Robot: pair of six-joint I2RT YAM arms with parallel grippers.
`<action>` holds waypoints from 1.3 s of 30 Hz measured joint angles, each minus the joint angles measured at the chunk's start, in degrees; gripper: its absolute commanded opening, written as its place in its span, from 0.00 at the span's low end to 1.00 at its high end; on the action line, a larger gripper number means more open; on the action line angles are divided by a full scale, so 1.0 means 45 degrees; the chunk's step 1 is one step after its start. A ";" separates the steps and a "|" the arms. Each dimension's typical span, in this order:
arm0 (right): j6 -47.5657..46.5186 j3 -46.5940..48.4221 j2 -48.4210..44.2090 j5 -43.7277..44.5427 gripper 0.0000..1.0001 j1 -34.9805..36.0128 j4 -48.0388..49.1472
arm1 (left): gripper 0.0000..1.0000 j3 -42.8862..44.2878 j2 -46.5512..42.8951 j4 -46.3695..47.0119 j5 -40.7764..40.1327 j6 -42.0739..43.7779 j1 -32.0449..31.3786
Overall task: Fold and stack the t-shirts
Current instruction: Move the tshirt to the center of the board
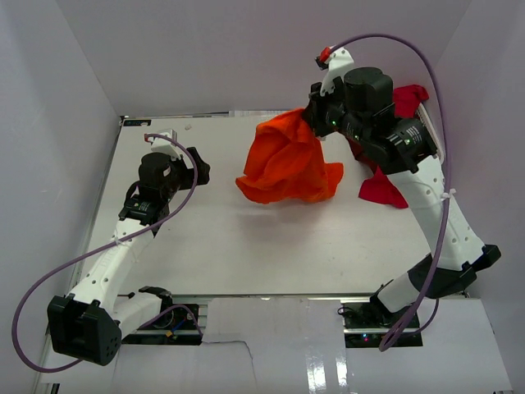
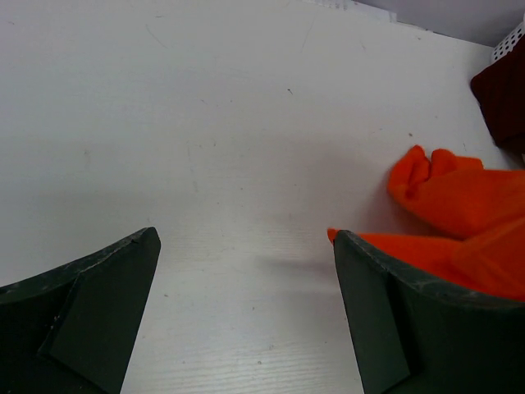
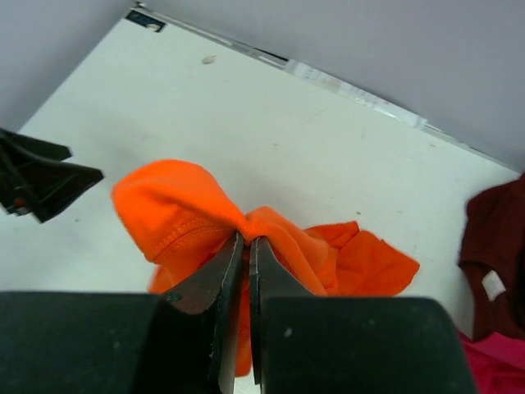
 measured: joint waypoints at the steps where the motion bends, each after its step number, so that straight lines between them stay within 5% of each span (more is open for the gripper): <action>1: 0.0092 0.0039 0.0005 -0.0350 0.08 0.0005 -0.0019 | 0.98 0.0000 -0.0010 0.0000 -0.0015 -0.0005 0.0000; 8: 0.0699 0.2064 0.0520 -0.1681 0.08 0.0010 -0.0763 | 0.98 0.0000 -0.0238 0.0015 -0.0141 -0.0073 0.0000; 17: 0.2710 -0.4794 -0.3016 -0.0461 0.08 -0.1685 -0.0996 | 0.98 0.0000 -0.0112 0.0049 0.0151 -0.0194 0.0000; 27: 0.3653 -1.0676 -0.3332 -0.0597 0.08 -0.4337 -0.2040 | 0.98 0.0000 0.0039 0.0049 0.0617 -0.0287 0.0000; 30: 0.3667 -1.1196 -0.3366 -0.0568 0.27 -0.4367 -0.2273 | 0.98 0.0000 0.0107 0.0049 0.0743 -0.0287 0.0000; 33: 0.3716 -1.1332 -0.3555 -0.0219 0.80 -0.4357 -0.2453 | 0.98 0.0000 0.0151 0.0049 0.0821 -0.0291 0.0000; 39: 0.3235 -1.0754 -0.3988 0.0539 0.82 -0.4357 -0.2909 | 0.98 0.0000 0.0160 0.0044 0.0942 -0.0291 0.0000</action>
